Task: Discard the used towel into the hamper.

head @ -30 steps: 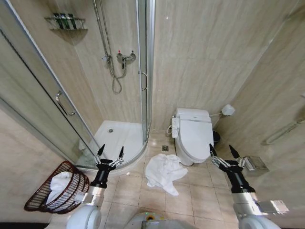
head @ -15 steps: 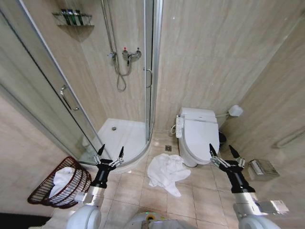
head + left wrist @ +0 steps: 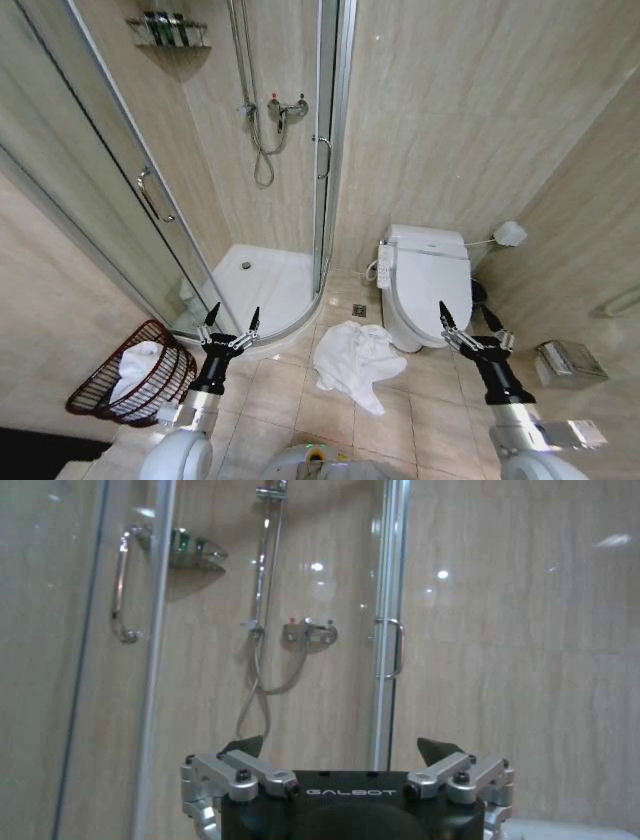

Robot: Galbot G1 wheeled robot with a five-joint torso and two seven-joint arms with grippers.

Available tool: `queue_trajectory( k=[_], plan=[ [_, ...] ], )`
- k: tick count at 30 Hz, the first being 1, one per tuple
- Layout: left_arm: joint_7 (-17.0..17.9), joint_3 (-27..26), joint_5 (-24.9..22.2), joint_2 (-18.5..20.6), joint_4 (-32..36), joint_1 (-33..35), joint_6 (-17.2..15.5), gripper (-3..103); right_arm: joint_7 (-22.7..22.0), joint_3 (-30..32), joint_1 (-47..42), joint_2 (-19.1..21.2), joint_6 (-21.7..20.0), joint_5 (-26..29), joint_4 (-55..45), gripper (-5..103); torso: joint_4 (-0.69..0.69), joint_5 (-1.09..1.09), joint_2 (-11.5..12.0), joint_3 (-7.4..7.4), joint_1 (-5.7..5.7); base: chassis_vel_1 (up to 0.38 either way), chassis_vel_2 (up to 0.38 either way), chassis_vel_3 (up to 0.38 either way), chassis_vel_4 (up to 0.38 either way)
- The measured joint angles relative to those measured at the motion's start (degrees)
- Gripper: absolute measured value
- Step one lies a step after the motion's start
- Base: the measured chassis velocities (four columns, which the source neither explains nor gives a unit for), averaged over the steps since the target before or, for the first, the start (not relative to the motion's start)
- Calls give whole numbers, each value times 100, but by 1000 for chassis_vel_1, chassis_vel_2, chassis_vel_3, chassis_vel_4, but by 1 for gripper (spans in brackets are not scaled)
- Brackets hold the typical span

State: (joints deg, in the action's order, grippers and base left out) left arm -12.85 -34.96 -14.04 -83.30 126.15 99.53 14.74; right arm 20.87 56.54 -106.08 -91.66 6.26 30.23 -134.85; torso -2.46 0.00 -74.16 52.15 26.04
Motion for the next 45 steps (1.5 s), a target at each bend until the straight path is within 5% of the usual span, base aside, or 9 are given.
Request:
queue_trajectory(
  k=[45],
  plan=[
    [0,0,0,0,0,0,0,100,0,0,0,0,0,0,0,100,1,0,1302,-702,-600,-5,-5,-5,-5]
  ],
)
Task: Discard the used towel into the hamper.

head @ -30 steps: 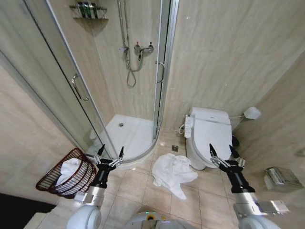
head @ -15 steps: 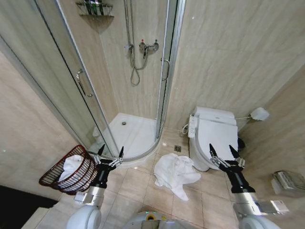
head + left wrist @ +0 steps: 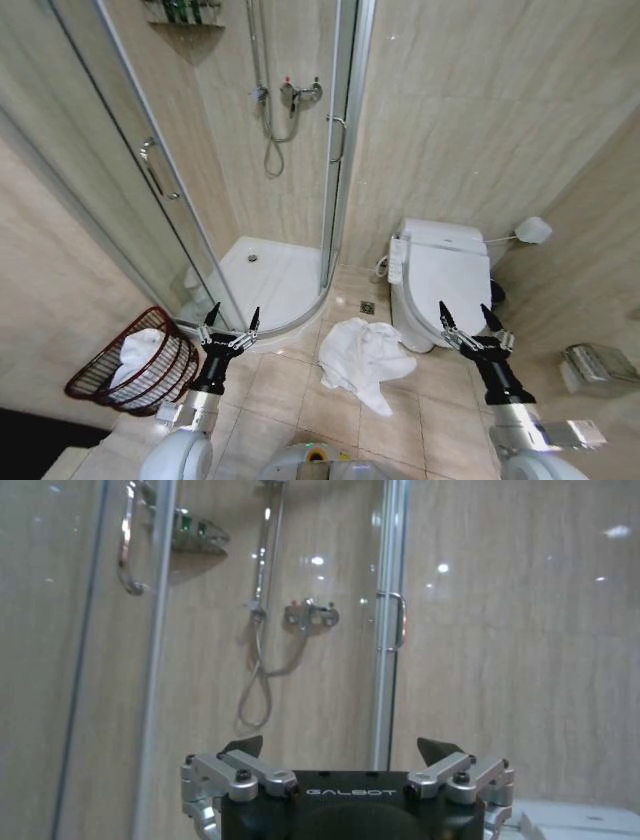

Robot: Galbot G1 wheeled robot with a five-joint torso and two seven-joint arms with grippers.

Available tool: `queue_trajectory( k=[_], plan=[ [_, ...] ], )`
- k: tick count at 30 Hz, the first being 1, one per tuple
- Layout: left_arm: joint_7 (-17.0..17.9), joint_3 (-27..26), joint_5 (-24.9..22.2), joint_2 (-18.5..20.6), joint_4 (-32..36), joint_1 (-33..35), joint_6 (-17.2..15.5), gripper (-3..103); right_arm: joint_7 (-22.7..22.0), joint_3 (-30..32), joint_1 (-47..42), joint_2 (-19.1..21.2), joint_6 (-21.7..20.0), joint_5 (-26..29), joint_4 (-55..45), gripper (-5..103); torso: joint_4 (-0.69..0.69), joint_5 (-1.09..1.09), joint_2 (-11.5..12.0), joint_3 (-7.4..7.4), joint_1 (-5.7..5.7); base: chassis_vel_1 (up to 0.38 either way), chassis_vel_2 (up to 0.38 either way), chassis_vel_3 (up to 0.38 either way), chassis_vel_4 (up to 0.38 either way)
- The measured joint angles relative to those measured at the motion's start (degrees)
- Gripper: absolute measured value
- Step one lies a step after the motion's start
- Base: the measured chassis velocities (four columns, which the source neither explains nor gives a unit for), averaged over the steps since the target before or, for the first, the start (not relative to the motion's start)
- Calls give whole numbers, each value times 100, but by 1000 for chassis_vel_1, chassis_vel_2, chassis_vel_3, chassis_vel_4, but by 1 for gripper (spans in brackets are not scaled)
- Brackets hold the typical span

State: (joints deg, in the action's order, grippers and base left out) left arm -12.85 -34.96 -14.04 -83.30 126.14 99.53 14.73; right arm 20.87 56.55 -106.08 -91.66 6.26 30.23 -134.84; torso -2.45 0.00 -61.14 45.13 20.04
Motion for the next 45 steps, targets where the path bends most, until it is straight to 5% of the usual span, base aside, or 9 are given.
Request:
queue_trajectory(
  k=[45],
  plan=[
    [0,0,0,0,0,0,0,100,0,0,0,0,0,0,0,100,-1,0,1084,-577,-507,0,0,0,0]
  ],
)
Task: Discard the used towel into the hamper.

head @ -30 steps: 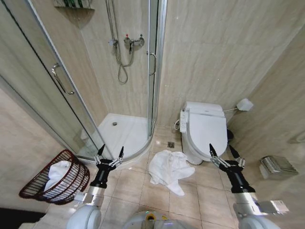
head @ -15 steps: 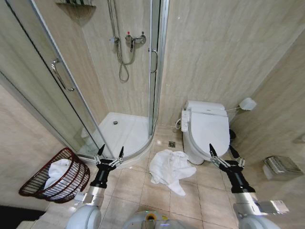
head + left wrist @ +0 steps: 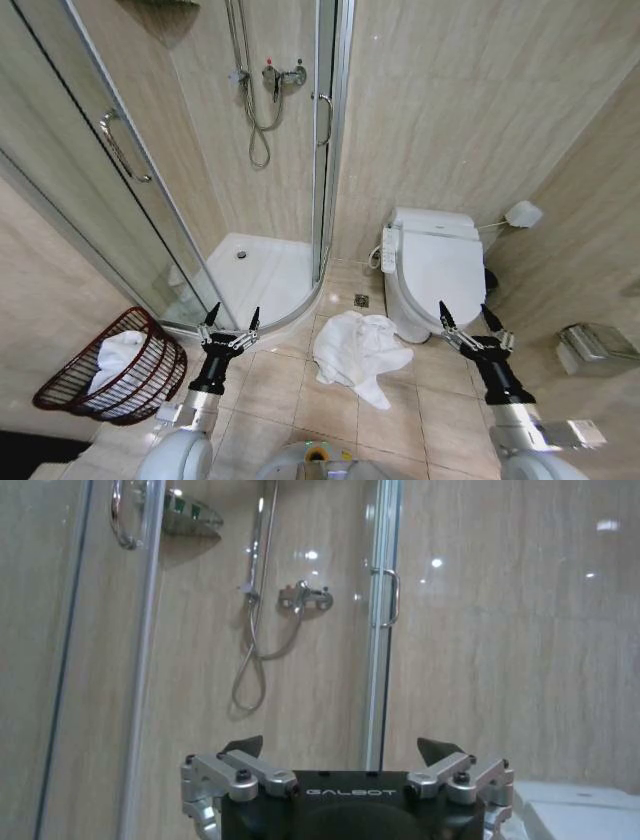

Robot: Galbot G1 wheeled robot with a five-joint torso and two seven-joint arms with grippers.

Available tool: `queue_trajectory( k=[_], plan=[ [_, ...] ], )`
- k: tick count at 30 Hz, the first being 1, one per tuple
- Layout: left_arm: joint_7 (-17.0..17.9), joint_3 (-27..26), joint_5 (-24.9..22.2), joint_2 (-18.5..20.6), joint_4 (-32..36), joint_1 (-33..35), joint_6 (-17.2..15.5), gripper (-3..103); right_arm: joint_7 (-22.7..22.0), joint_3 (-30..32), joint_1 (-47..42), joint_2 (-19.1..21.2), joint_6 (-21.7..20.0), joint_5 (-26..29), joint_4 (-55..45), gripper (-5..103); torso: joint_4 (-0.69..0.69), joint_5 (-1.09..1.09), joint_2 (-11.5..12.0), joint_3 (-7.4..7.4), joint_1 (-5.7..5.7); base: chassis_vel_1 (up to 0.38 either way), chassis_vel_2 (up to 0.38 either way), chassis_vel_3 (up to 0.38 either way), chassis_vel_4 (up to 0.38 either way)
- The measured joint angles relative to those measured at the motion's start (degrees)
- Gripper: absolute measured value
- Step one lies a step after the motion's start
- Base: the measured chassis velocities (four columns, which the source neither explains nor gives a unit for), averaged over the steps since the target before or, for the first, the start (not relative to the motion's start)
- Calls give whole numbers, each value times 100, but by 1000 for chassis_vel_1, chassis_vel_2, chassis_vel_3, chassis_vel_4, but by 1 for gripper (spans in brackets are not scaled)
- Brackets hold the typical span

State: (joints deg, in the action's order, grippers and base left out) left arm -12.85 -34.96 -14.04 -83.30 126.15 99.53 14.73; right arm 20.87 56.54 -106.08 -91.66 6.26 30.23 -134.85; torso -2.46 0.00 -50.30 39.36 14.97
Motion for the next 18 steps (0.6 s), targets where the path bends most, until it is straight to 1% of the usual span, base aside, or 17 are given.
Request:
queue_trajectory(
  k=[7,9,12,15,18],
  plan=[
    [0,0,0,0,0,0,0,100,0,0,0,0,0,0,0,100,0,0,193,-106,-86,0,0,0,0],
    [0,0,0,0,0,0,0,100,0,0,0,0,0,0,0,100,0,0,210,-116,-93,0,0,0,0],
    [0,0,0,0,0,0,0,100,0,0,0,0,0,0,0,100,0,0,337,-184,-151,0,0,0,0],
    [0,0,0,0,0,0,0,100,0,0,0,0,0,0,0,100,0,0,387,-214,-173,0,0,0,0],
    [0,0,0,0,0,0,0,100,0,0,0,0,0,0,0,100,0,0,490,-272,-217,0,0,0,0]
  ],
)
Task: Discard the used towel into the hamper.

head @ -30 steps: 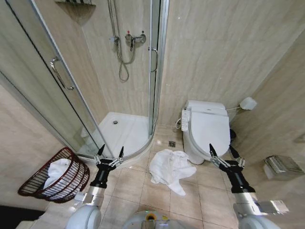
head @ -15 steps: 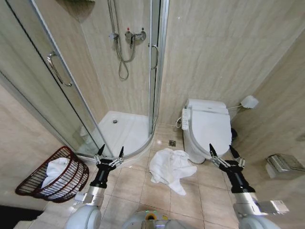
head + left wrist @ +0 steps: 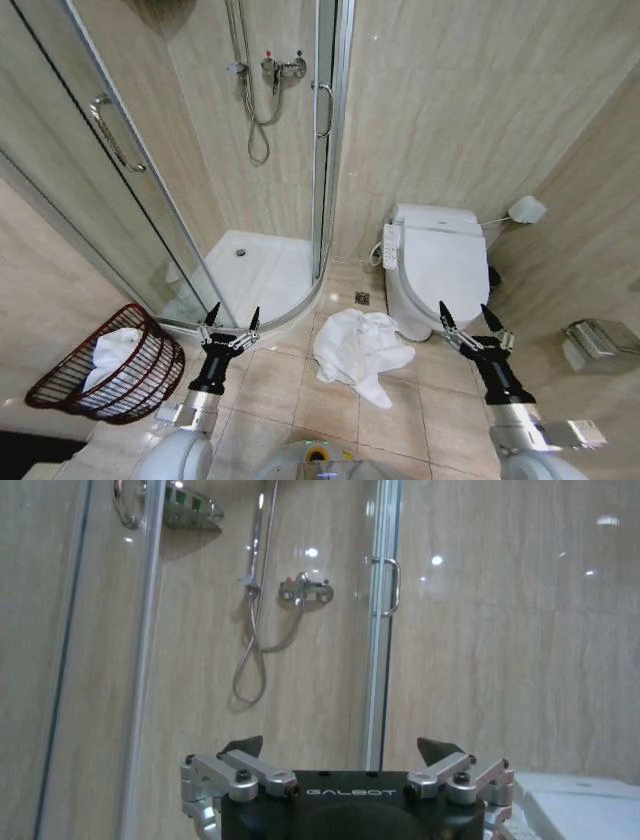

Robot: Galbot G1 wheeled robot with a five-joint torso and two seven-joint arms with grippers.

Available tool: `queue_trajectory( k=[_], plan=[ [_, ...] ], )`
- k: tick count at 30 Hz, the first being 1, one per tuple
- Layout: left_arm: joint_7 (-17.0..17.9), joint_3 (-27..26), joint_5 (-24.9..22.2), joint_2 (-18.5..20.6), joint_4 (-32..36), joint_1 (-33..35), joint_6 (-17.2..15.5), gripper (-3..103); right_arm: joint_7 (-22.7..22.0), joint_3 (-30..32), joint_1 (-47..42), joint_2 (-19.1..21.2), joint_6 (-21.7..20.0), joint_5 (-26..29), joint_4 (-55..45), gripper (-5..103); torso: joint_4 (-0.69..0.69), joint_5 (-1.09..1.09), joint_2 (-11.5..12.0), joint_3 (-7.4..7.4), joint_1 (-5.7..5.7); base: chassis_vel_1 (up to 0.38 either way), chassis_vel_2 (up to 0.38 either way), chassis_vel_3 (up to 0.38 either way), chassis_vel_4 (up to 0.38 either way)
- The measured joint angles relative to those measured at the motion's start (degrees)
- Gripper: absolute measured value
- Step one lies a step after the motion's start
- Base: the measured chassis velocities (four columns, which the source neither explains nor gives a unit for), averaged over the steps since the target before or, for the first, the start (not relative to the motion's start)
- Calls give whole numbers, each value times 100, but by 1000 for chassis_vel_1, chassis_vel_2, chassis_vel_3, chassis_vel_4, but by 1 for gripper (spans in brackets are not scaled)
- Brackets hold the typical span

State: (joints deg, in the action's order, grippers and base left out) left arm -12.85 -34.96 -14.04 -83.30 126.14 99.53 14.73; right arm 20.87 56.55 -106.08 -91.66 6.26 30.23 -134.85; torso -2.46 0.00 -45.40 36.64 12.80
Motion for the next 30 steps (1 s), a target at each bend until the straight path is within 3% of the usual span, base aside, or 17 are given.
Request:
queue_trajectory(
  k=[30],
  plan=[
    [0,0,0,0,0,0,0,100,0,0,0,0,0,0,0,100,0,0,755,-416,-338,0,0,0,0]
  ],
)
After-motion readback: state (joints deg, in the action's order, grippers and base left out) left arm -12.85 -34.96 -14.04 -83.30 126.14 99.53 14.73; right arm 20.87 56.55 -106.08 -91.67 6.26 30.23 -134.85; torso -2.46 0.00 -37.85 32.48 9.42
